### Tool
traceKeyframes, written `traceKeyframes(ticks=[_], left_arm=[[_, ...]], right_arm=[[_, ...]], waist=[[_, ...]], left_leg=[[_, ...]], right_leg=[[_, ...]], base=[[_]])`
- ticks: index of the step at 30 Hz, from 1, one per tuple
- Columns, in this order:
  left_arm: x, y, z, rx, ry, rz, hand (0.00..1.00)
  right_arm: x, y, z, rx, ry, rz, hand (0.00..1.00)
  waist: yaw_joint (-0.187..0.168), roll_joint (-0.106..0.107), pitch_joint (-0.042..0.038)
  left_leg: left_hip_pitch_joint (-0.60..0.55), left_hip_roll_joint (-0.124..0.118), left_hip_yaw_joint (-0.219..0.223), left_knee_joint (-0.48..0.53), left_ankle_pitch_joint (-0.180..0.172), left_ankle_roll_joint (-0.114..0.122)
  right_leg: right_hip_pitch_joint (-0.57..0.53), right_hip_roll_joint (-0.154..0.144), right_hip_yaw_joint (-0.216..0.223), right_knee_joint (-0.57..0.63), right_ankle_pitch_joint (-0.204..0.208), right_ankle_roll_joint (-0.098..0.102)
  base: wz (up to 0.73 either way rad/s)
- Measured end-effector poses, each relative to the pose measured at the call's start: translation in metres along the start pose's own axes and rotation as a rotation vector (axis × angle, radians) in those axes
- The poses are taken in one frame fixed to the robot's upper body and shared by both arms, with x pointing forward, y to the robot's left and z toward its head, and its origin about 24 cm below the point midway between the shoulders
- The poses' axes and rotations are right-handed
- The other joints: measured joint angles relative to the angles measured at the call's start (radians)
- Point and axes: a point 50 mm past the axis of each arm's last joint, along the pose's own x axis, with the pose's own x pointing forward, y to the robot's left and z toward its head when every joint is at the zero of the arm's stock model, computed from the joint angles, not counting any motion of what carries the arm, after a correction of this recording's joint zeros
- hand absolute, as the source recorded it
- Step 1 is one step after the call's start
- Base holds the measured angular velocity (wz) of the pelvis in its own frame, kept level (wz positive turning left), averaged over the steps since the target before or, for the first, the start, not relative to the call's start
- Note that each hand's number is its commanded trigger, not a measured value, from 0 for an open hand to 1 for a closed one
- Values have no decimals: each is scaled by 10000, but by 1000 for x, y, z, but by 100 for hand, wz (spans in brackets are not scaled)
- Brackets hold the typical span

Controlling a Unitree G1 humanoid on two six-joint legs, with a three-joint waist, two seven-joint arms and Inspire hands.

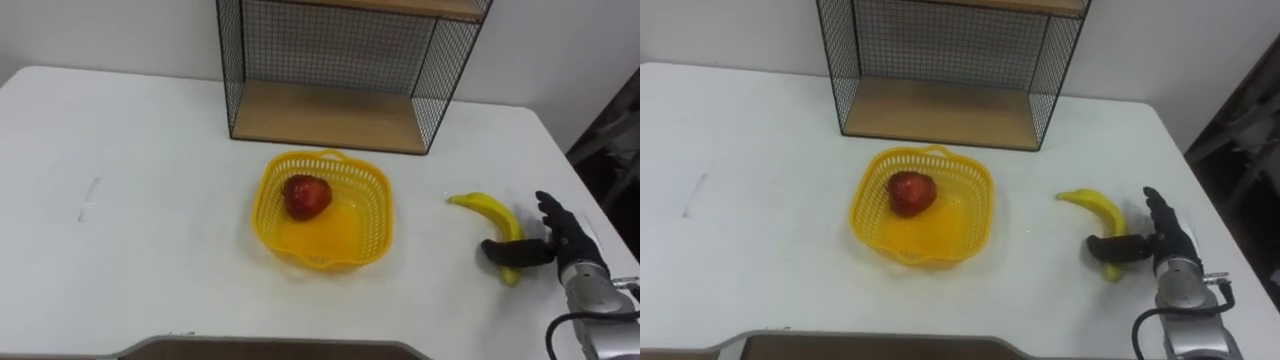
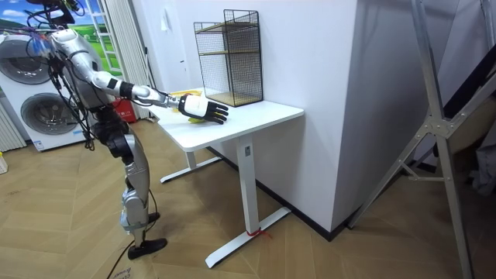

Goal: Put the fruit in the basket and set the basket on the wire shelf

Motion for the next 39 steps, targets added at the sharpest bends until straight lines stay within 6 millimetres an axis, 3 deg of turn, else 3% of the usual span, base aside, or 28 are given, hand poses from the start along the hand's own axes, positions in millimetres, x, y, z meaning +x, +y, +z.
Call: traceKeyframes(ticks=[2, 3, 4, 5, 13, 26, 39], left_arm=[[0, 0, 0, -4, 35, -4, 0], [0, 1, 1, -6, 28, 11, 0], [0, 1, 1, 11, 36, 26, 0], [0, 2, 1, 15, 40, 34, 0], [0, 3, -2, 408, 316, 96, 0], [1, 5, 3, 539, 280, 182, 0], [3, 9, 19, 529, -137, 357, 0]], right_arm=[[0, 0, -1, -32, 17, 79, 0], [0, 0, -1, -108, 30, 163, 11], [0, -1, -3, -205, 80, 221, 76], [0, -1, -4, -248, 100, 238, 100], [-1, -11, -18, -1218, 618, 13, 100], [-2, -23, -26, -2960, 1063, -792, 100], [-5, -19, -15, -2414, 617, -1001, 100]], waist=[[-1, -5, -3], [-12, 1, -7], [-26, 6, -13], [-30, 11, -16], [82, 90, -106], [400, 35, -92], [414, 47, -101]], left_leg=[[-47, -3, -53, 42, 0, 0], [-74, -4, -88, 137, 0, 0], [-123, -5, -137, 187, 0, -1], [-129, -7, -158, 188, 0, -1], [178, -10, -345, 138, -13, -21], [173, -22, -427, 129, -5, -44], [157, 1, -200, 99, -7, -44]], right_leg=[[1, 2, -48, 1, 1, -2], [5, 1, -95, 9, 4, -7], [5, 1, -142, 9, 6, -10], [6, 4, -156, 9, 8, -13], [371, 15, -251, -77, -11, -41], [486, 27, -390, -167, -38, -62], [327, 42, -96, -110, -31, -59]], base=[[8], [11], [11], [9], [5], [3], [-5]])
